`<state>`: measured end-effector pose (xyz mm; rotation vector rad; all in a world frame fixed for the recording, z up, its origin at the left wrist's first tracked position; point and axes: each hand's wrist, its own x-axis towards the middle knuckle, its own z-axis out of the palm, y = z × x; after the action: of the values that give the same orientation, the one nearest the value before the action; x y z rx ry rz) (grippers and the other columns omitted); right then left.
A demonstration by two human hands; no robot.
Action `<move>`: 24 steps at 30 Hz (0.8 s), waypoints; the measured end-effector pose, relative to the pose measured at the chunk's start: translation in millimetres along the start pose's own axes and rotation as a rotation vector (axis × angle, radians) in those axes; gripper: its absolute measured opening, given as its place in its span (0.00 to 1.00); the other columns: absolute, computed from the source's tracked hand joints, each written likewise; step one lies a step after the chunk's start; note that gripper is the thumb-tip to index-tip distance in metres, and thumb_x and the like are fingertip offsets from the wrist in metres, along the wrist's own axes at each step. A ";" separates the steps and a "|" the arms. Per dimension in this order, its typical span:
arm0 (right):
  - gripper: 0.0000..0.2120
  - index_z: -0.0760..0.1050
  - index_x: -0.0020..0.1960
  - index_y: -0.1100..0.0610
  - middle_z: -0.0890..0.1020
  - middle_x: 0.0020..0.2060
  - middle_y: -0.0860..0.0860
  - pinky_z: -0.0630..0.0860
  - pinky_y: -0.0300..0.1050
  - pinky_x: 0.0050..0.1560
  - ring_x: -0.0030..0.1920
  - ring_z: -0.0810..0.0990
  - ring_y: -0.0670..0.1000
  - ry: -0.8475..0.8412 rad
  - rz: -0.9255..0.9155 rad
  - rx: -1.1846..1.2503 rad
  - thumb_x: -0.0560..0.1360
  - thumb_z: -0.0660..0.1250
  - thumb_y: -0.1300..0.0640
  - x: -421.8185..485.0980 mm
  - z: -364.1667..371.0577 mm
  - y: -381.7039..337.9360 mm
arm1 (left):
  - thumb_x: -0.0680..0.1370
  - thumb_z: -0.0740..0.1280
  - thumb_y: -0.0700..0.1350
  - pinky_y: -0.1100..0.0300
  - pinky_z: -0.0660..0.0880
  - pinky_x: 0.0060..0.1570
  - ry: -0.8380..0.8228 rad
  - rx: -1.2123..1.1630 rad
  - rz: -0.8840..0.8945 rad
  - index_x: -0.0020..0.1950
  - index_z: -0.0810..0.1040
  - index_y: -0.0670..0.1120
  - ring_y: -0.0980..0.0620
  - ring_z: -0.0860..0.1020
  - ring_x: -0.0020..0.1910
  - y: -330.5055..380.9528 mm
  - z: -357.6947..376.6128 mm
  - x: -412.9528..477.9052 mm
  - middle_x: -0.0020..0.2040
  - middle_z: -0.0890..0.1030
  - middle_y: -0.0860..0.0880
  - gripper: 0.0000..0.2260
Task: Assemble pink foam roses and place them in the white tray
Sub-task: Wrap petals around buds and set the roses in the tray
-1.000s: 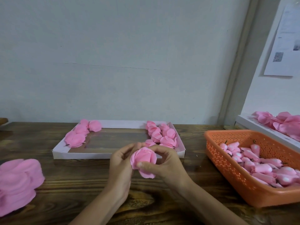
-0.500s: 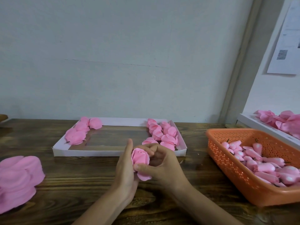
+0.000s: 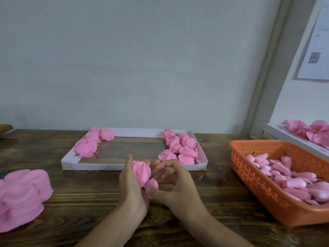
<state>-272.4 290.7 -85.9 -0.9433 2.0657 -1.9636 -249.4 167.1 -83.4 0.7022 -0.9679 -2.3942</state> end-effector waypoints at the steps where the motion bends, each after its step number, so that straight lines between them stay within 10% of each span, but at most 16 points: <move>1: 0.22 0.79 0.54 0.54 0.85 0.45 0.50 0.84 0.44 0.49 0.47 0.85 0.50 0.013 0.008 -0.032 0.65 0.83 0.66 -1.2 0.5 -0.3 | 0.82 0.59 0.66 0.37 0.83 0.50 0.000 -0.025 -0.007 0.46 0.84 0.35 0.33 0.86 0.46 0.0 -1.2 2.0 0.49 0.86 0.33 0.34; 10: 0.19 0.76 0.51 0.59 0.86 0.41 0.55 0.85 0.62 0.53 0.46 0.87 0.57 0.020 0.086 0.108 0.67 0.82 0.66 -2.5 -0.8 -6.1 | 0.83 0.59 0.65 0.52 0.83 0.33 -0.063 -0.053 0.034 0.30 0.84 0.39 0.40 0.87 0.37 1.1 -2.4 3.7 0.39 0.86 0.37 0.35; 16: 0.18 0.73 0.48 0.57 0.86 0.52 0.57 0.85 0.53 0.52 0.51 0.88 0.55 -0.013 -0.124 0.059 0.68 0.79 0.71 -3.8 3.4 -8.7 | 0.82 0.59 0.65 0.45 0.81 0.46 -0.007 0.063 0.067 0.48 0.83 0.36 0.38 0.84 0.39 0.9 -1.3 -0.2 0.42 0.84 0.36 0.32; 24: 0.21 0.75 0.49 0.47 0.84 0.44 0.45 0.82 0.44 0.49 0.43 0.85 0.51 -0.046 -0.204 -0.073 0.68 0.77 0.70 -1.7 3.6 -6.0 | 0.83 0.61 0.63 0.53 0.80 0.37 0.017 0.078 0.103 0.33 0.83 0.45 0.45 0.81 0.31 -1.5 0.1 -5.3 0.34 0.82 0.42 0.29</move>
<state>-267.2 288.9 -81.3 -1.2472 2.1029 -1.9491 -245.7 171.3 -83.0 0.6827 -1.0686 -2.2686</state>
